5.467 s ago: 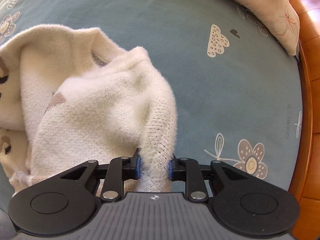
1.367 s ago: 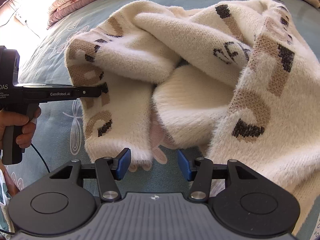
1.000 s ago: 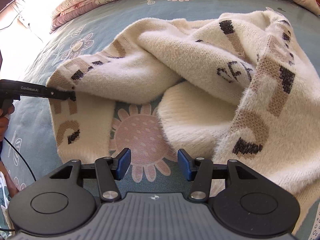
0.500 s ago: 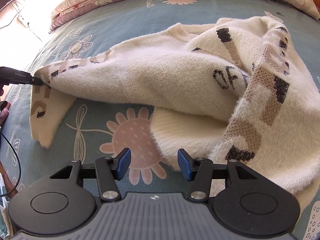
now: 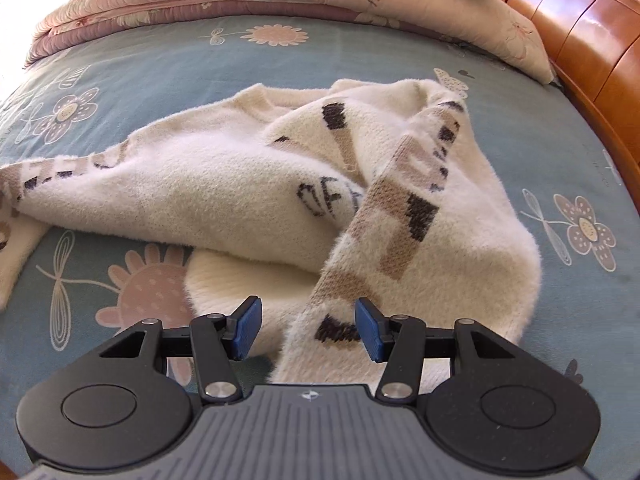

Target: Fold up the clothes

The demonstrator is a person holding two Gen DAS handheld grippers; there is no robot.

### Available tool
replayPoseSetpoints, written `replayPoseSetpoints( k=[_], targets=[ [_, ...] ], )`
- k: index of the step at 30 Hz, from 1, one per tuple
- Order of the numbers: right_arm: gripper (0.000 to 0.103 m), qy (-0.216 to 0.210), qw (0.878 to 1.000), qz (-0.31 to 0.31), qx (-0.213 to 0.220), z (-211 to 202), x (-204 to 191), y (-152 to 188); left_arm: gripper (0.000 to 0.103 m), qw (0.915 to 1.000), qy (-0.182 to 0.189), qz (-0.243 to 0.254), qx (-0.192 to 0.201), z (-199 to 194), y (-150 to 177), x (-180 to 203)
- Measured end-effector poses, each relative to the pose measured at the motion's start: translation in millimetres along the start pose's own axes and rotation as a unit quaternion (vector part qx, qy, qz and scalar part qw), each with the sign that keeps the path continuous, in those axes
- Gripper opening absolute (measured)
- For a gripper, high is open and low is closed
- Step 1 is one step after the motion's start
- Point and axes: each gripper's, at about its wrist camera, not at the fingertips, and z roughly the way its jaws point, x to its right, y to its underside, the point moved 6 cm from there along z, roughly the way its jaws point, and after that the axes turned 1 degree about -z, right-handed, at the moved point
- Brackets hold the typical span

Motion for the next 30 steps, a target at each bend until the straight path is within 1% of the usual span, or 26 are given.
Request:
replayPoseSetpoints(
  k=[1,2,4,6,8,9,11,13,14,18,21,24,28,30],
  targets=[
    [0.056,0.014,1.0,0.001,0.005,0,4,-5,0.03,0.9998,0.013,0.012,-0.007,1,6,9],
    [0.056,0.014,1.0,0.002,0.011,0,5,-10,0.03,0.9991,0.025,0.032,-0.012,3,11,19],
    [0.057,0.004,1.0,0.001,0.021,0,5,-21,0.03,0.996,0.044,0.076,-0.015,6,18,43],
    [0.062,-0.024,1.0,0.004,0.019,3,-2,-29,0.031,0.9912,0.061,0.117,-0.013,9,20,64],
    [0.063,-0.047,0.999,0.013,0.001,13,-14,-35,0.032,0.9861,0.075,0.148,-0.004,11,19,83],
    [0.063,-0.054,0.998,0.017,-0.012,19,-20,-36,0.034,0.9834,0.084,0.161,0.0,12,18,93],
    [0.063,-0.057,0.997,0.022,-0.045,34,-34,-35,0.036,0.979,0.098,0.179,0.006,16,17,107],
    [0.063,-0.05,0.997,0.011,-0.062,46,-45,-31,0.036,0.9765,0.105,0.188,0.011,19,16,117],
    [0.063,-0.039,0.997,0.005,-0.07,51,-48,-28,0.036,0.9754,0.108,0.192,0.014,21,16,122],
    [0.063,0.0,0.996,-0.007,-0.087,60,-44,-19,0.036,0.9723,0.12,0.199,0.021,31,15,144],
    [0.062,0.01,0.996,-0.034,-0.084,57,-35,-13,0.036,0.9713,0.131,0.197,0.025,34,14,164],
    [0.062,0.028,0.994,-0.073,-0.077,48,-23,-8,0.036,0.9696,0.131,0.204,0.034,32,17,186],
    [0.062,0.02,0.992,-0.102,-0.07,36,-1,1,0.036,0.9702,0.129,0.2,0.047,23,18,215],
    [0.062,0.025,0.991,-0.112,-0.07,32,13,6,0.037,0.9711,0.13,0.194,0.05,17,17,229]
  ],
)
